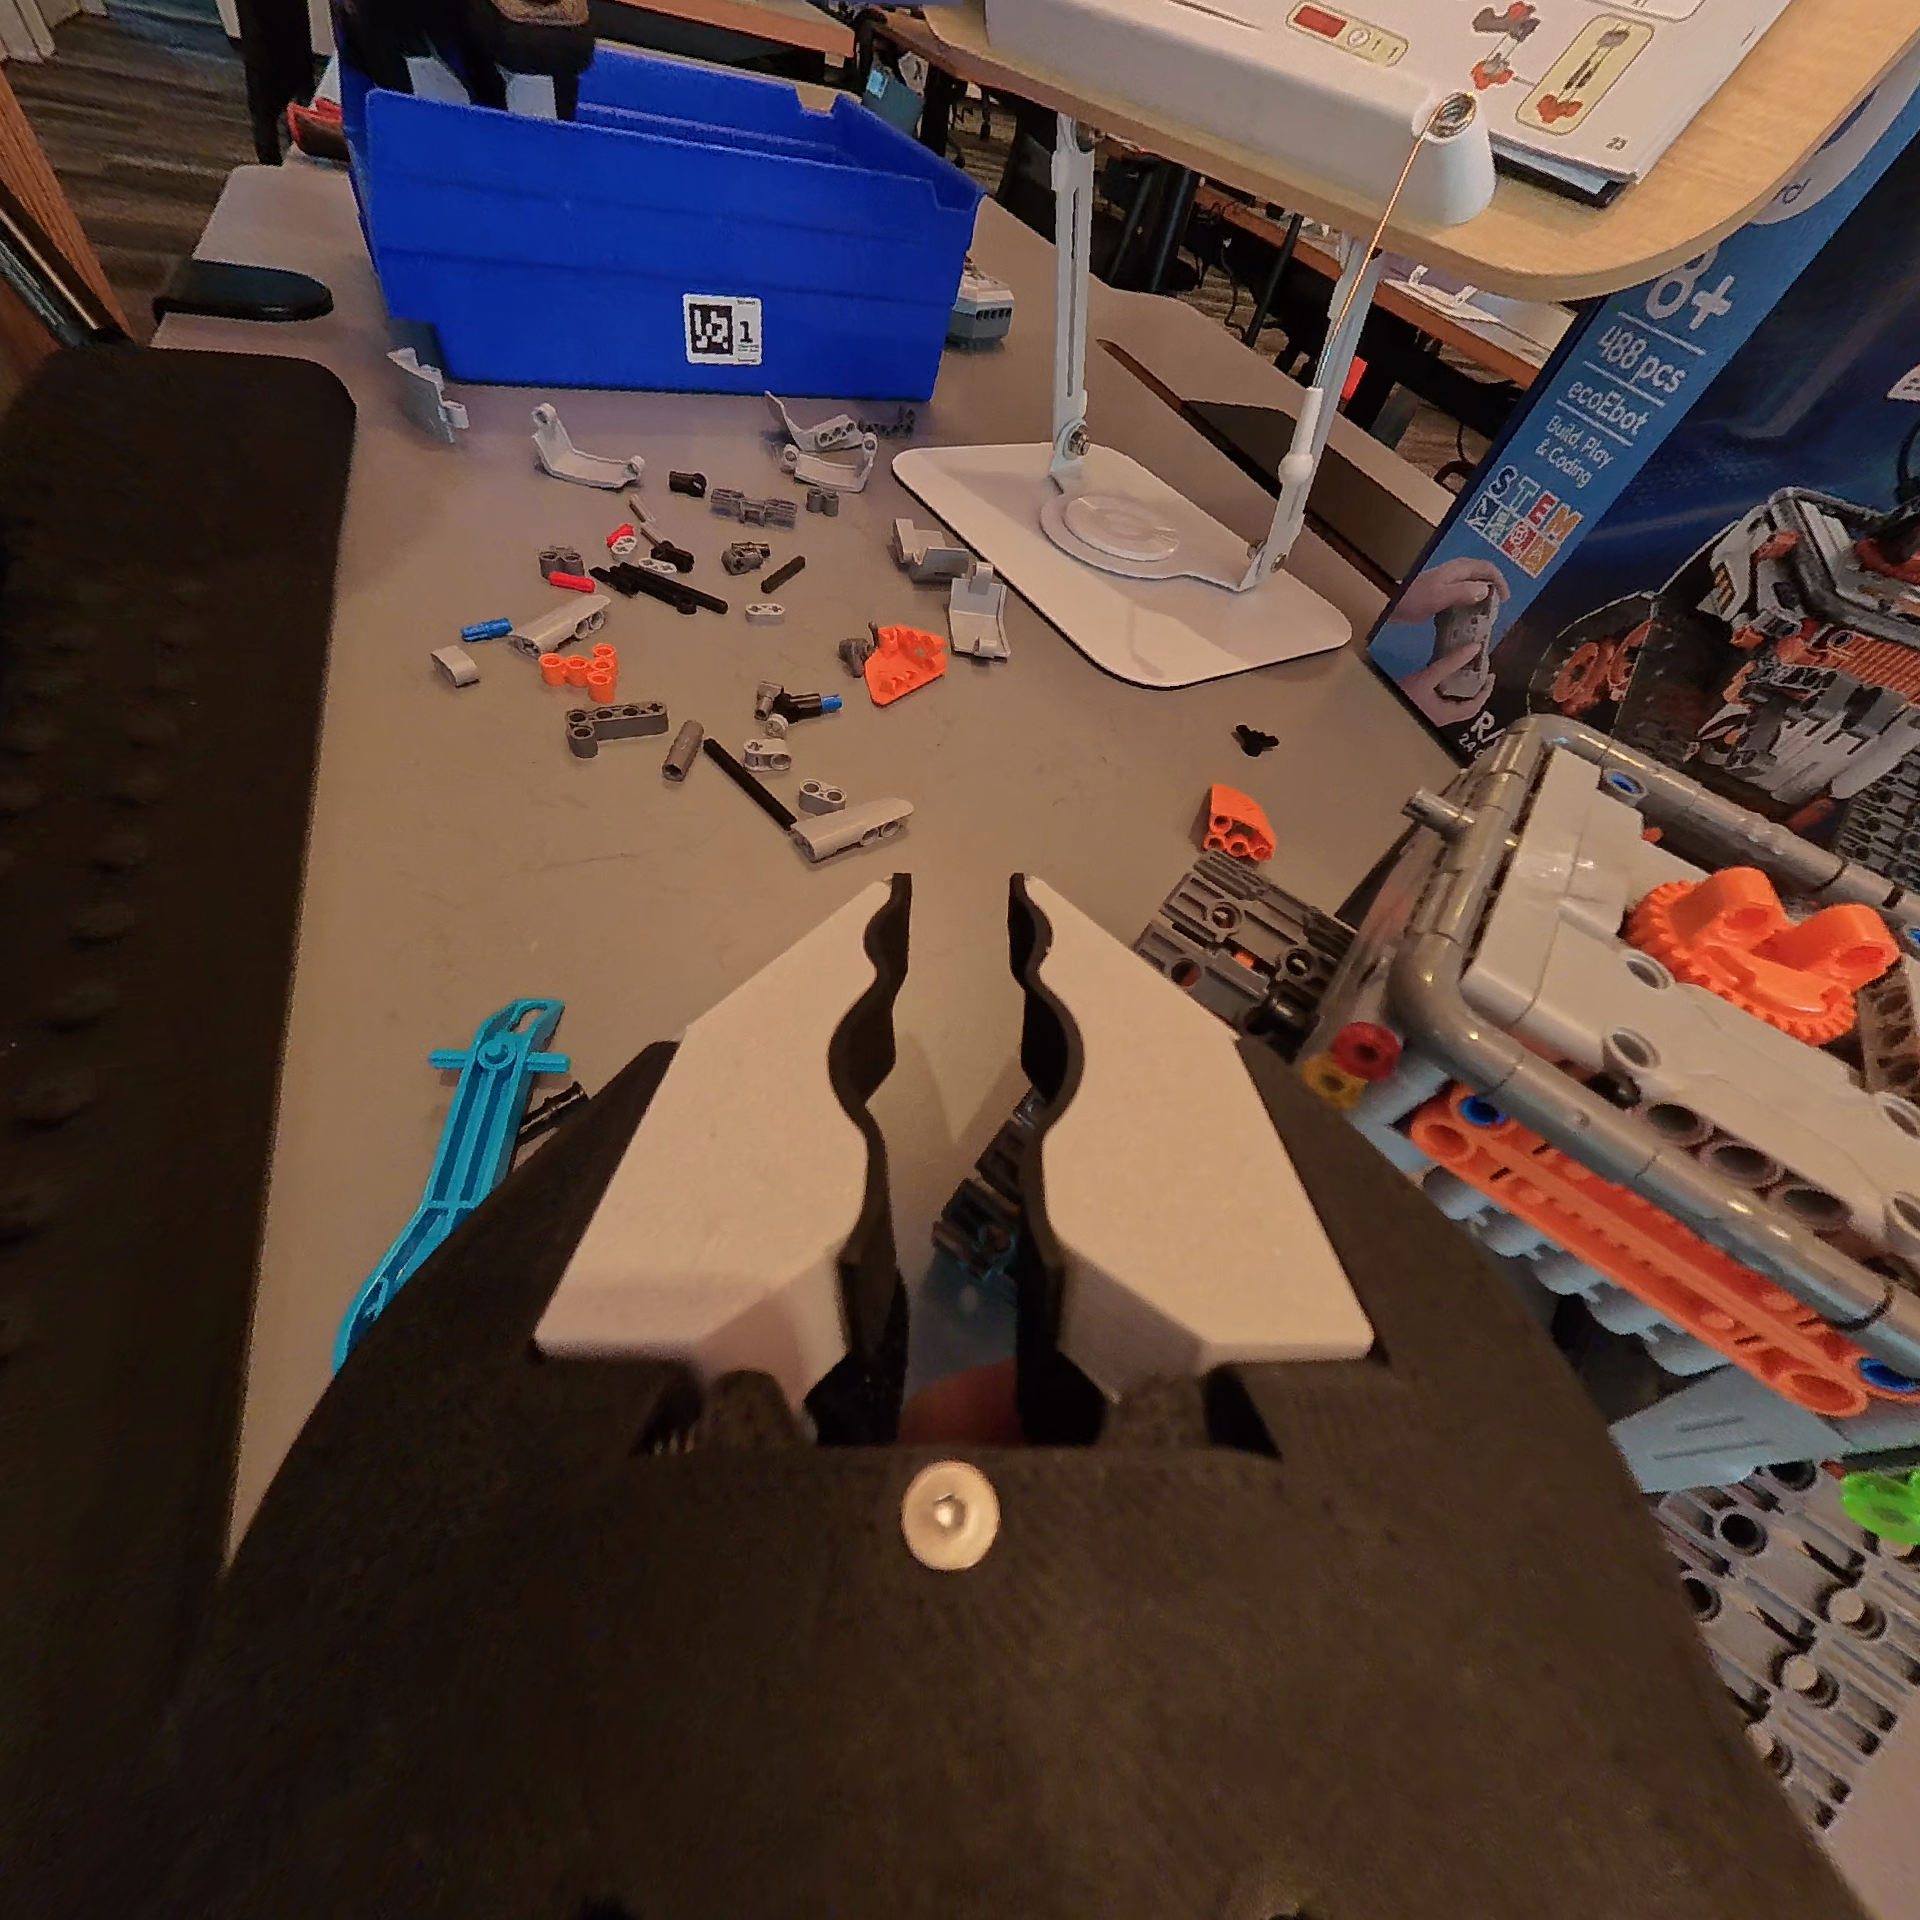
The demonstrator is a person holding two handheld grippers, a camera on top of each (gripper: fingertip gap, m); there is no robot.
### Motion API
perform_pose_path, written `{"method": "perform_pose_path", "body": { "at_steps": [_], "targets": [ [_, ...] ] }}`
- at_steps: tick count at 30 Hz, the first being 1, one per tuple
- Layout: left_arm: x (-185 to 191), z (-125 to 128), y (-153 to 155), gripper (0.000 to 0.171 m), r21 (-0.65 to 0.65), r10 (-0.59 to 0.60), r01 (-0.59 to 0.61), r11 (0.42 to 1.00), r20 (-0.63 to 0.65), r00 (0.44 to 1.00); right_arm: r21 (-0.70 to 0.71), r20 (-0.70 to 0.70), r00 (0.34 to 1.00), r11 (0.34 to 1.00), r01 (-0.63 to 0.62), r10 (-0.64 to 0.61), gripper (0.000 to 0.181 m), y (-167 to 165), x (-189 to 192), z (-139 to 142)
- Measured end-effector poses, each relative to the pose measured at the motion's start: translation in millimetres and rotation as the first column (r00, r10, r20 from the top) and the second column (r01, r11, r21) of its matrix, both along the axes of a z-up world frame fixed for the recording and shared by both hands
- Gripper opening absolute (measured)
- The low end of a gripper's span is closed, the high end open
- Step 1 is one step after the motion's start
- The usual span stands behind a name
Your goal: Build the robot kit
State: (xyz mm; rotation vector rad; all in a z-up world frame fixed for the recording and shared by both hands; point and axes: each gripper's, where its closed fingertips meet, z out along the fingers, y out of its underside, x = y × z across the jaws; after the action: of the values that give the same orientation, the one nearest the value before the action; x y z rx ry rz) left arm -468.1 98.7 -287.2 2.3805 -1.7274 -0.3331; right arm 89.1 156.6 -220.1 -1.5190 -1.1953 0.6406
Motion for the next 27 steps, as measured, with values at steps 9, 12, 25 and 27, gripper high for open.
{"method": "perform_pose_path", "body": {
  "at_steps": [9, 12, 25, 27],
  "targets": [
    [-1.8, -4.5, 2.8, 0.020, 0.018, 0.019, -0.020, 1.000, 0.056, 0.998, 0.001, 0.001, 1.000, 1.000, -0.003, 0.003, 0.017, -0.6, -0.2, 0.0],
    [-1.1, -5.0, 0.7, 0.016, 0.014, 0.001, -0.002, 1.000, 0.070, 0.998, 0.000, 0.002, 1.000, 1.000, -0.003, 0.003, 0.017, -0.5, -0.4, -0.5],
    [0.7, -3.9, -3.5, 0.003, -0.015, -0.001, 0.003, 1.000, 0.118, 0.993, 0.011, -0.005, 1.000, 1.000, -0.014, 0.014, 0.017, -3.7, -0.9, 3.4],
    [4.1, 3.2, -3.2, 0.003, -0.002, 0.000, 0.000, 1.000, 0.135, 0.991, 0.014, -0.009, 1.000, 1.000, -0.015, 0.015, 0.017, -4.0, -1.0, 4.6]
  ]
}}
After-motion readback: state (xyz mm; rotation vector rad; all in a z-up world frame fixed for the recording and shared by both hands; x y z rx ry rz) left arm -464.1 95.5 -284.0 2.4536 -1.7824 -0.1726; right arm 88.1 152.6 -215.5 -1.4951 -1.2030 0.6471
